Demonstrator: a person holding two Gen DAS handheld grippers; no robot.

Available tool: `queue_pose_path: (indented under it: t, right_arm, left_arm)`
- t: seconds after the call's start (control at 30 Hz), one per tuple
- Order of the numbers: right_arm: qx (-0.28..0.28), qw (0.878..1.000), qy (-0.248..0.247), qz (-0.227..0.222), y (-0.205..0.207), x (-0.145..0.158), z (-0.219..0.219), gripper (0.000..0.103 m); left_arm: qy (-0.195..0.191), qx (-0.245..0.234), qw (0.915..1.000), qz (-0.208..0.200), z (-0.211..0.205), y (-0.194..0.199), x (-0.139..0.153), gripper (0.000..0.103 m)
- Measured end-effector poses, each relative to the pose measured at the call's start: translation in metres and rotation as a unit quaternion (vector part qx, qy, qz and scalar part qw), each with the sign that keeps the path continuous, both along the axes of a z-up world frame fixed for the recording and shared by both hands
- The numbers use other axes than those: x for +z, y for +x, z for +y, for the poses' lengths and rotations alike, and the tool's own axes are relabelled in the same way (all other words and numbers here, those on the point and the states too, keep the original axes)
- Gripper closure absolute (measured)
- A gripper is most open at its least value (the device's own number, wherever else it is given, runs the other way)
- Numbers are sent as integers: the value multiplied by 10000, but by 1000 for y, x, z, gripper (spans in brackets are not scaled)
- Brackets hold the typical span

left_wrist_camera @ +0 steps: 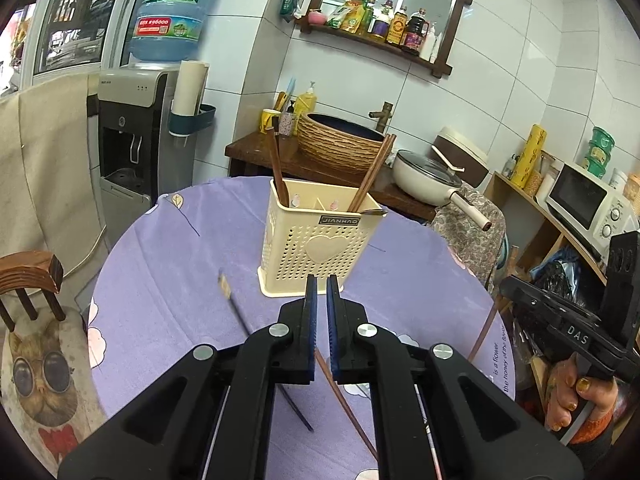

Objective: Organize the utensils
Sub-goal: 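Lift both held chopsticks and carry them over the beige holder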

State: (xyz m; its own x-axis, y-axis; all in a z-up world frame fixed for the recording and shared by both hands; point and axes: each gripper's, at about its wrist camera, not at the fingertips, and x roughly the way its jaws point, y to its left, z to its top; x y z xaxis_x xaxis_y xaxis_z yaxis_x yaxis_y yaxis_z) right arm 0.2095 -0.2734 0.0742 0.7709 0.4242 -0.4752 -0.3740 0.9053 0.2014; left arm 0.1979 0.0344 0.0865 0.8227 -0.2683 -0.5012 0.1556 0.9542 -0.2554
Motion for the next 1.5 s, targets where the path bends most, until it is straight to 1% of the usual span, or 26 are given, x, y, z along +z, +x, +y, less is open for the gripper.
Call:
queue_pose_path:
  t: [0.07,0.17,0.23,0.27,0.3,0.33,0.37,0.4,0.47,0.53,0.57,0.6,0.67,0.77,0.8,0.87,0.9,1.03,1.1,1.13,1.33,1.43,1.5]
  right_arm:
    - [-40,10000,-58,-57,-2,-1,1,96]
    - [-25,10000,-31,-45,-2,0,1,96]
    - [-34,10000,-42,-41,-2,0,1,96]
    - [-33,10000,-25,-27,-2,0,0,96]
    - [-31,10000,-9,-23,-2,0,0,96]
    - [-29,10000,-6,-25,-2,0,0,96]
    - [-25,10000,-4,-29,-3,1,0,96]
    - [-18,10000,-2,-31,-3,0,0,96]
    - [-19,10000,-6,-36,-5,1,-1,96]
    - [-28,10000,2,-36,-5,2,-1,96]
    - [-29,10000,2,-39,-6,2,-1,96]
    - [-27,10000,2,-44,-6,3,-1,96]
    - [-14,10000,-12,-43,-7,3,0,96]
    - [-18,10000,-29,-69,-8,2,1,96]
    - [-14,10000,-22,-71,-8,2,2,96]
    - [15,10000,1,-63,-9,2,2,96]
    - [30,10000,-4,-65,-9,3,2,96]
    - [73,9999,-12,-82,-11,3,4,96]
    - [81,9999,-2,-87,-11,3,3,96]
    - [82,9999,6,-86,-11,3,2,96]
    - [68,9999,48,-78,-10,3,0,96]
    - [42,9999,65,-78,-11,3,-1,96]
    - [21,9999,82,-76,-11,4,-2,96]
  left_arm:
    - [-36,82,9999,79,6,7,-5,98]
    - [-6,330,9990,311,19,23,-17,98]
    - [180,488,9977,441,24,35,-26,98]
    - [293,620,9961,556,26,44,-34,94]
    - [296,697,9949,672,29,51,-41,81]
    - [306,713,9937,810,30,60,-49,70]
    - [326,713,9927,914,30,68,-57,53]
    - [322,729,9917,1006,31,74,-66,53]
    - [367,755,9882,1281,30,91,-86,53]
    - [611,819,9839,1468,25,109,-105,53]
    - [669,900,9814,1558,24,117,-114,57]
    - [680,918,9794,1663,24,125,-122,63]
    - [695,938,9764,1819,20,139,-135,66]
    - [845,1003,9740,1849,13,154,-145,67]
    - [859,1010,9731,1884,11,159,-148,71]
    - [1032,1063,9688,1989,5,168,-157,79]
    - [1035,1070,9677,2035,4,171,-161,81]
    - [1201,1234,9669,1885,1,175,-166,84]
    - [1302,1281,9660,1832,1,178,-168,91]
    - [1295,1267,9662,1835,0,179,-167,92]
    - [1162,1193,9676,1896,4,183,-164,95]
    - [903,1101,9708,1930,9,181,-162,96]
    - [797,1069,9737,1847,9,173,-155,96]
